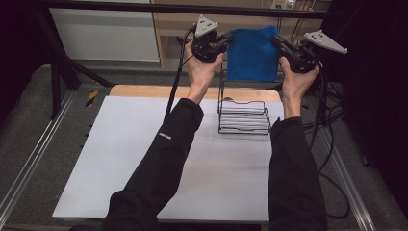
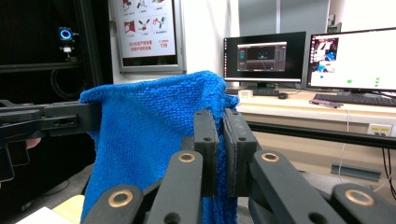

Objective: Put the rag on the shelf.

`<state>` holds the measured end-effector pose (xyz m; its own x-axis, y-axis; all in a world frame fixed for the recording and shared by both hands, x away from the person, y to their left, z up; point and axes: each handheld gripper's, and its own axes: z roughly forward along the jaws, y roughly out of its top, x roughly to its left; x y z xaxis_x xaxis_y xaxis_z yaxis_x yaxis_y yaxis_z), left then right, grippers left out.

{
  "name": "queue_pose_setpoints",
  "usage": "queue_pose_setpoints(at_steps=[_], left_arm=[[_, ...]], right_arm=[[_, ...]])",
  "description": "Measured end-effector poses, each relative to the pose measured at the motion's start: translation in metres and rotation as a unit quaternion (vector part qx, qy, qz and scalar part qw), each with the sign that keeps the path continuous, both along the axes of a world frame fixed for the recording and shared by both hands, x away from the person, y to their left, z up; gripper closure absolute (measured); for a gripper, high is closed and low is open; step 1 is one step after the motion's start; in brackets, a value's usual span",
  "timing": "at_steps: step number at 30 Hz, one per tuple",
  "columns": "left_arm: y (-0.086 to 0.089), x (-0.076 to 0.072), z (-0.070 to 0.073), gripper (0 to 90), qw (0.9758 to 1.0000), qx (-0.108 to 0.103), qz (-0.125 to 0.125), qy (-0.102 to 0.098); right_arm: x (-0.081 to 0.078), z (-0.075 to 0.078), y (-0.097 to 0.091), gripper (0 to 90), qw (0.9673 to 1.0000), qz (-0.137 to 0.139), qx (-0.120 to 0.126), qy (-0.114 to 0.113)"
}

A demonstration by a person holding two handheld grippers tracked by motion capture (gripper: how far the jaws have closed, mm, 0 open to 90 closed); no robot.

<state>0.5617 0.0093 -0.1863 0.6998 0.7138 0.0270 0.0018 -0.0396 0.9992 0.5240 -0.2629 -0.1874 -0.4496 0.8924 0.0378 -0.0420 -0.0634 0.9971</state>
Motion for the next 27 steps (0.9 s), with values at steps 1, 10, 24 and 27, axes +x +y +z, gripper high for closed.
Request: queue_pose_setpoints(at_steps=[1,10,24,27], left_arm=[[0.0,-0.001,-0.003,86.5,1.0,0.005,-0.002,0.0],[-0.003,-0.011,-0.024,86.5,0.999,0.029,-0.034,0.003],[-0.004,-0.035,-0.032,86.4,0.9951,0.059,-0.079,-0.016],[-0.002,-0.038,-0.03,86.4,0.9946,0.063,-0.081,-0.02]], right_arm=[[0.0,-0.003,-0.001,85.8,1.0,0.0,-0.002,0.003],[-0.013,-0.028,-0.011,85.6,0.9998,0.012,-0.003,0.014],[-0.037,-0.047,-0.023,85.1,0.9997,0.021,-0.005,0.012],[-0.042,-0.048,-0.023,85.1,0.9996,0.027,-0.008,0.003]])
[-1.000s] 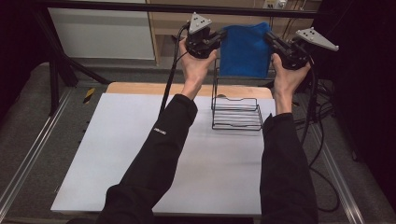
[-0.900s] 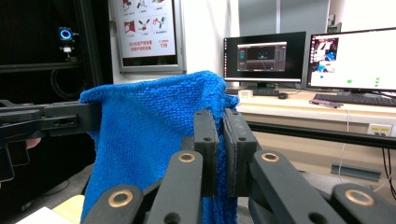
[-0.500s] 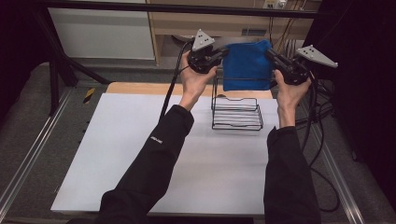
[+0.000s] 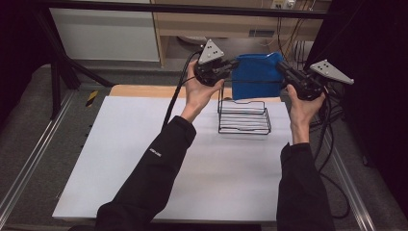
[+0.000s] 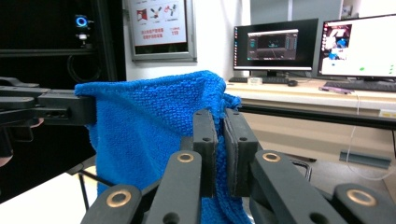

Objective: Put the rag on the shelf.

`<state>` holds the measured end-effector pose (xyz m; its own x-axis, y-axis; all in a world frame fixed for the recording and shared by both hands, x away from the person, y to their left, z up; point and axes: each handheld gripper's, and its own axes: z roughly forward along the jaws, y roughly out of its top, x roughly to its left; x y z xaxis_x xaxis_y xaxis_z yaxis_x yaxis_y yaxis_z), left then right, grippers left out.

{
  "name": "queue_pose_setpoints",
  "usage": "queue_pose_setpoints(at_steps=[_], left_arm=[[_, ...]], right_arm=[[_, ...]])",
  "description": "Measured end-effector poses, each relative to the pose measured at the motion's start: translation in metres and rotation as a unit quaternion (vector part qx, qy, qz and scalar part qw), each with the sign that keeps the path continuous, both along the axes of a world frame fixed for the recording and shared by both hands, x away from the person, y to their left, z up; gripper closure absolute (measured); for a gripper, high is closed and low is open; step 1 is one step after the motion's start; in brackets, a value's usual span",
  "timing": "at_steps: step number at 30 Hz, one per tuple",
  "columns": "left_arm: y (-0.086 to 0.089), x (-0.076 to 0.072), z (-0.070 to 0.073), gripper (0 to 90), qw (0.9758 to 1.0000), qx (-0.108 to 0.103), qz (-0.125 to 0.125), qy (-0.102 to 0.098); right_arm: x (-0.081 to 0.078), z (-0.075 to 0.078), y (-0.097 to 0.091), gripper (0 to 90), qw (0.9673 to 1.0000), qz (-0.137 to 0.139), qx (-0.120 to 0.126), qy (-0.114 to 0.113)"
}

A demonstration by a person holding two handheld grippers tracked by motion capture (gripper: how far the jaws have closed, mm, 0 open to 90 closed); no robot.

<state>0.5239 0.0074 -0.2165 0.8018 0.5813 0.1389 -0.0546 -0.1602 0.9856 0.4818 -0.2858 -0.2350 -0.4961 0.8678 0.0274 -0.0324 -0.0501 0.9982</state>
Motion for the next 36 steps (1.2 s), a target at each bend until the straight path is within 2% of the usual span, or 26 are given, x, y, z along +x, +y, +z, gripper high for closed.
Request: queue_pose_setpoints(at_steps=[3,8,13,17,24,28,31,34,36], left_arm=[[0.002,-0.004,0.001,86.3,1.0,-0.002,-0.007,-0.001],[0.001,-0.011,-0.002,86.0,0.9997,0.019,-0.015,-0.001],[-0.001,-0.018,-0.006,85.8,0.9992,0.03,-0.028,0.003],[-0.003,-0.024,-0.011,85.4,0.9984,0.051,-0.026,0.002],[-0.006,-0.029,-0.022,84.7,0.9973,0.065,-0.031,0.017],[-0.006,-0.031,-0.026,83.5,0.9968,0.066,-0.037,0.027],[-0.007,-0.032,-0.031,83.5,0.996,0.076,-0.035,0.031],[-0.008,-0.032,-0.035,84.4,0.9953,0.087,-0.028,0.034],[-0.009,-0.033,-0.036,85.0,0.9948,0.094,-0.023,0.033]], right_arm=[[-0.004,0.0,0.001,85.0,1.0,0.004,-0.001,-0.003],[-0.008,-0.002,0.0,84.7,0.9999,0.001,-0.012,-0.001],[-0.011,-0.009,-0.002,84.7,0.9999,-0.002,-0.017,0.003],[-0.013,-0.013,-0.003,84.5,0.9998,-0.001,-0.021,0.004],[-0.016,-0.022,-0.004,84.2,0.9996,0.001,-0.026,0.012],[-0.017,-0.025,-0.004,84.2,0.9995,0.001,-0.027,0.013],[-0.017,-0.026,-0.004,83.5,0.9996,0.003,-0.023,0.017],[-0.017,-0.027,-0.005,80.8,0.9996,0.009,-0.018,0.022],[-0.018,-0.025,-0.006,75.8,0.9995,0.012,-0.019,0.025]])
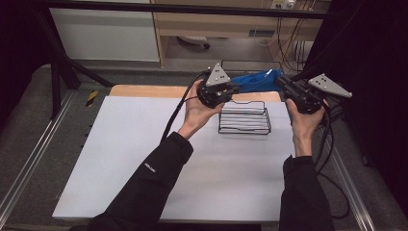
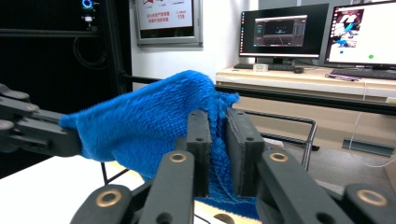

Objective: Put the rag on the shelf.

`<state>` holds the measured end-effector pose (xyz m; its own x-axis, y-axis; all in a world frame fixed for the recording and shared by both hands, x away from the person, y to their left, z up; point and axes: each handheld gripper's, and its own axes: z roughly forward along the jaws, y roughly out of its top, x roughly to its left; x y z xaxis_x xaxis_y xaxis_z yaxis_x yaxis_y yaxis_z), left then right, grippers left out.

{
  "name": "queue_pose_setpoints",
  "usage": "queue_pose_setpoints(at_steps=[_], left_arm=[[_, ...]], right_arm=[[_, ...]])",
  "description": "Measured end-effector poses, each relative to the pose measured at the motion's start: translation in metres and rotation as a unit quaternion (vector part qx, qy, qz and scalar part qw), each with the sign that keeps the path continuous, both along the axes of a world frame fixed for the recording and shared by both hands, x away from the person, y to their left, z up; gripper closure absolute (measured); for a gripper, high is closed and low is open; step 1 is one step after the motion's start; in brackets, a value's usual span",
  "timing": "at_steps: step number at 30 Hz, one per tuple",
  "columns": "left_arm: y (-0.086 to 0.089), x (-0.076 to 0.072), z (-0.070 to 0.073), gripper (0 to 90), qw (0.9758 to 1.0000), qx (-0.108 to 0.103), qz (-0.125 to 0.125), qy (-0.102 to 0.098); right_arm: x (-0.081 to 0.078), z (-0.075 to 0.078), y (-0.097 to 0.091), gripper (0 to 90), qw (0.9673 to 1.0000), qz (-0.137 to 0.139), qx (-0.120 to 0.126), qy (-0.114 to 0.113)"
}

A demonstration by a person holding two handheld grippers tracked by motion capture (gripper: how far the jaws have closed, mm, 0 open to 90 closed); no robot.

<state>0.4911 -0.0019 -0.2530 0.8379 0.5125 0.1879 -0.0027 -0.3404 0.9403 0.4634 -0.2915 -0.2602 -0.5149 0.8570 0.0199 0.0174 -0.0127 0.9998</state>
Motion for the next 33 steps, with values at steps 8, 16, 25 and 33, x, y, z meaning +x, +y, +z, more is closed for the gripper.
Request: queue_pose_setpoints(at_steps=[8,16,25,33], left_arm=[[-0.006,-0.002,-0.002,86.0,0.9998,0.016,0.01,-0.009],[-0.009,-0.003,-0.003,86.2,0.9995,0.025,0.011,-0.014],[-0.004,-0.005,-0.002,75.6,0.9998,0.012,0.004,0.014],[0.018,-0.015,0.005,53.3,0.9981,-0.016,0.004,0.059]], right_arm=[[-0.014,0.02,-0.004,50.7,0.9999,0.01,0.011,0.006],[-0.022,0.039,0.0,58.0,0.9995,0.027,0.009,0.015],[-0.006,0.036,0.014,88.4,0.9949,0.018,-0.035,0.092],[-0.005,0.019,0.01,85.7,0.9898,0.015,-0.061,0.128]])
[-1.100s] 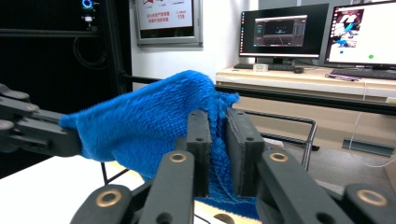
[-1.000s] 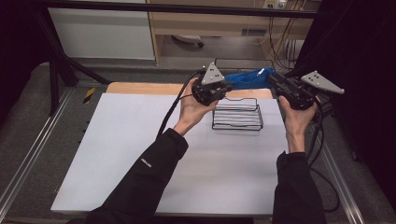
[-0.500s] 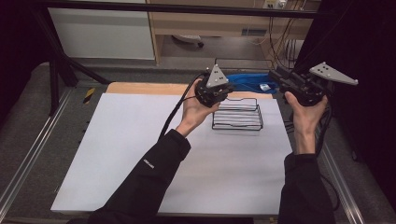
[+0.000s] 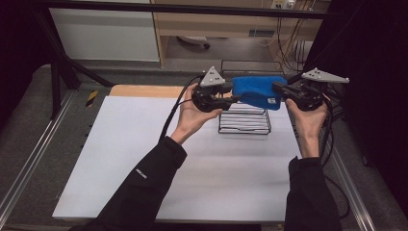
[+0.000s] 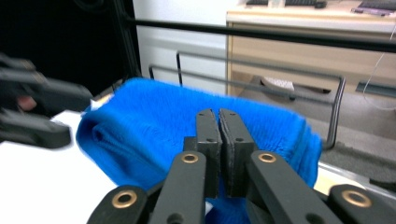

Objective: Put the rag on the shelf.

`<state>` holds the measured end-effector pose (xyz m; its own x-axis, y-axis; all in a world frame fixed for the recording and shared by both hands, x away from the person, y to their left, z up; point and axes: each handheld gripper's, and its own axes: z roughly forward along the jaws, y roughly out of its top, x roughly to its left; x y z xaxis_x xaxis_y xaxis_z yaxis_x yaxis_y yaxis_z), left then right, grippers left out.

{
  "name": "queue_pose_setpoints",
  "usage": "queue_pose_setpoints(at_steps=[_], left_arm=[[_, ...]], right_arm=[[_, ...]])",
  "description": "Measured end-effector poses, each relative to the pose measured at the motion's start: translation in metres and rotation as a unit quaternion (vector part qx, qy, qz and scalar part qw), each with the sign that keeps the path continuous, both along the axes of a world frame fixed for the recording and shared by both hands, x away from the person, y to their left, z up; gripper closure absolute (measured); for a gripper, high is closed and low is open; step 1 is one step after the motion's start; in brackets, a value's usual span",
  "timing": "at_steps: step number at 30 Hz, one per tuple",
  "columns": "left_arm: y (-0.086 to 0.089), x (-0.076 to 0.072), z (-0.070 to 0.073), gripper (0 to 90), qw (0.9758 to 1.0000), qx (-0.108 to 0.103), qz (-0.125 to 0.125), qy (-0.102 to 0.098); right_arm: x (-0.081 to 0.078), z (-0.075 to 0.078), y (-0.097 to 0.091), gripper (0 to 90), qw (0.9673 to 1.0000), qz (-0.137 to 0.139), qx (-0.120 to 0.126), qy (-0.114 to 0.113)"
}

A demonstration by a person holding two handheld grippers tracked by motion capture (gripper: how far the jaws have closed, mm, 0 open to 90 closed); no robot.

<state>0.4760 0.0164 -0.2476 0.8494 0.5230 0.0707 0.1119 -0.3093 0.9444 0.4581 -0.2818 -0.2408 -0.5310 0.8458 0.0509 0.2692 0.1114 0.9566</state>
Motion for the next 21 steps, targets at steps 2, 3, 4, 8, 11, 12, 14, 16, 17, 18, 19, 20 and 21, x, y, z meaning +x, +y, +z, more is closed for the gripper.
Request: queue_pose_setpoints(at_steps=[2,3,4,8,11,12,14,16,17,18,19,20,21], left_arm=[[0.004,0.0,0.003,54.5,1.0,-0.009,0.003,0.0],[0.004,0.001,0.004,56.6,0.9999,-0.015,0.005,0.003],[0.004,0.002,0.004,59.3,0.9998,-0.019,0.006,0.007],[-0.006,0.005,0.0,75.1,0.9994,-0.022,0.002,0.025],[-0.018,0.006,-0.008,84.4,0.9996,-0.008,0.0,0.028],[-0.021,0.007,-0.01,87.5,0.9995,-0.005,0.002,0.029],[-0.027,0.011,-0.015,89.8,0.9993,-0.001,0.008,0.037],[-0.03,0.015,-0.019,89.8,0.9989,0.004,0.016,0.044],[-0.03,0.017,-0.021,89.9,0.9987,0.006,0.018,0.047],[-0.03,0.018,-0.023,89.9,0.9986,0.007,0.02,0.048],[-0.029,0.018,-0.024,89.9,0.9985,0.006,0.019,0.051],[-0.028,0.018,-0.024,89.9,0.9984,0.006,0.018,0.052],[-0.027,0.018,-0.024,89.9,0.9985,0.005,0.017,0.052]], right_arm=[[0.0,-0.005,-0.001,84.9,1.0,0.004,-0.002,0.008],[-0.001,-0.008,0.0,84.9,0.9999,0.004,-0.001,0.011],[-0.002,-0.011,-0.001,84.9,0.9999,0.005,-0.002,0.013],[-0.003,-0.021,-0.001,86.2,0.9997,-0.002,-0.01,0.022],[-0.001,-0.029,-0.002,87.5,0.9995,-0.008,-0.009,0.028],[0.0,-0.031,-0.003,87.6,0.9994,-0.008,-0.01,0.031],[0.001,-0.036,-0.004,87.3,0.9994,-0.011,-0.011,0.032],[0.003,-0.041,-0.005,86.2,0.9995,-0.013,-0.012,0.028],[0.003,-0.042,-0.005,85.8,0.9995,-0.014,-0.012,0.027],[0.003,-0.043,-0.005,85.2,0.9995,-0.013,-0.01,0.026],[0.002,-0.044,-0.006,84.4,0.9996,-0.012,-0.009,0.023],[0.001,-0.044,-0.005,83.4,0.9997,-0.01,-0.009,0.02],[0.0,-0.044,-0.005,82.1,0.9998,-0.007,-0.008,0.016]])
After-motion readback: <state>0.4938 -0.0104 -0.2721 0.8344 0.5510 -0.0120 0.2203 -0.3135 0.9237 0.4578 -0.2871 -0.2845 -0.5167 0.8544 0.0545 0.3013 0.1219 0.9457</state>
